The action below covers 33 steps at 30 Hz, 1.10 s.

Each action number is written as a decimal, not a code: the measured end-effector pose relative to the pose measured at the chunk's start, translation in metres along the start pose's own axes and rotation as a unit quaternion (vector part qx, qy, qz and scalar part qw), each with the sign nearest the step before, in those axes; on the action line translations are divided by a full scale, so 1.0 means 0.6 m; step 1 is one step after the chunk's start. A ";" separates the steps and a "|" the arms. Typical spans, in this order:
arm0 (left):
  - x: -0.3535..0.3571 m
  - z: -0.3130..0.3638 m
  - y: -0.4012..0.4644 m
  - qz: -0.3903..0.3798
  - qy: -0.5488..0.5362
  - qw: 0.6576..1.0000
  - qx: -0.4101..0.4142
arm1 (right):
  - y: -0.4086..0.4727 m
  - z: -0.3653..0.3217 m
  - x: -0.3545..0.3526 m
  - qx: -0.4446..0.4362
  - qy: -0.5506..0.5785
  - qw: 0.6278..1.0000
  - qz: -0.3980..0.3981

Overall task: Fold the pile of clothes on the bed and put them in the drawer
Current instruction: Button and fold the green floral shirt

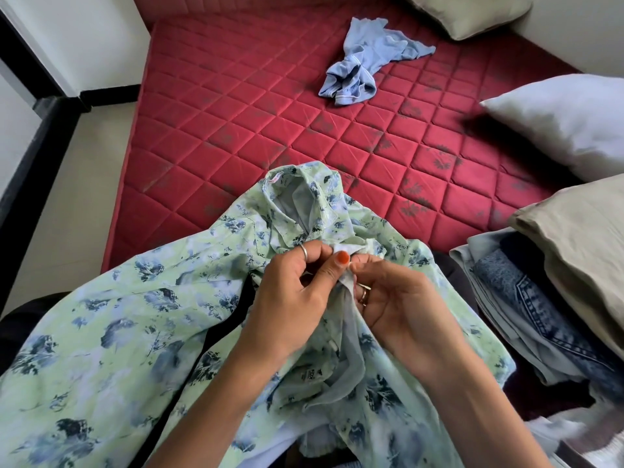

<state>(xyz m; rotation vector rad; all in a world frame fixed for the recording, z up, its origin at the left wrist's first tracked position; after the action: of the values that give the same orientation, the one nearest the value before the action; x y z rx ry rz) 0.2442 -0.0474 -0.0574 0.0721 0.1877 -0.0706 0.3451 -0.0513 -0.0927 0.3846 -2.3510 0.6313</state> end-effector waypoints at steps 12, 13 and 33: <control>-0.014 0.011 0.085 -0.002 0.074 0.997 -0.002 | -0.064 -0.104 0.000 -0.307 -0.411 0.838 0.187; -0.014 0.010 0.091 -0.006 0.082 0.997 -0.004 | -0.074 -0.107 0.004 -0.327 -0.430 0.819 0.195; 0.003 0.049 0.106 -0.006 0.183 0.982 0.048 | -0.040 -0.042 -0.054 -0.173 -0.476 0.835 0.213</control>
<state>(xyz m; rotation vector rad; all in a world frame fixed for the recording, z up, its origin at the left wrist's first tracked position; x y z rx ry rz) 0.2562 0.0136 -0.0250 0.1813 0.5522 -0.0791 0.3922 -0.0546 -0.0898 -0.0404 -3.4941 0.1664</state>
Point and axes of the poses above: each hand's wrist, its own y-axis towards the middle knuckle, its own x-axis out of the palm, z = x × y, the point moved 9 cm from there along y, towards the middle knuckle, and after that the axes turned 3 degrees about -z, right-handed, at the moved point
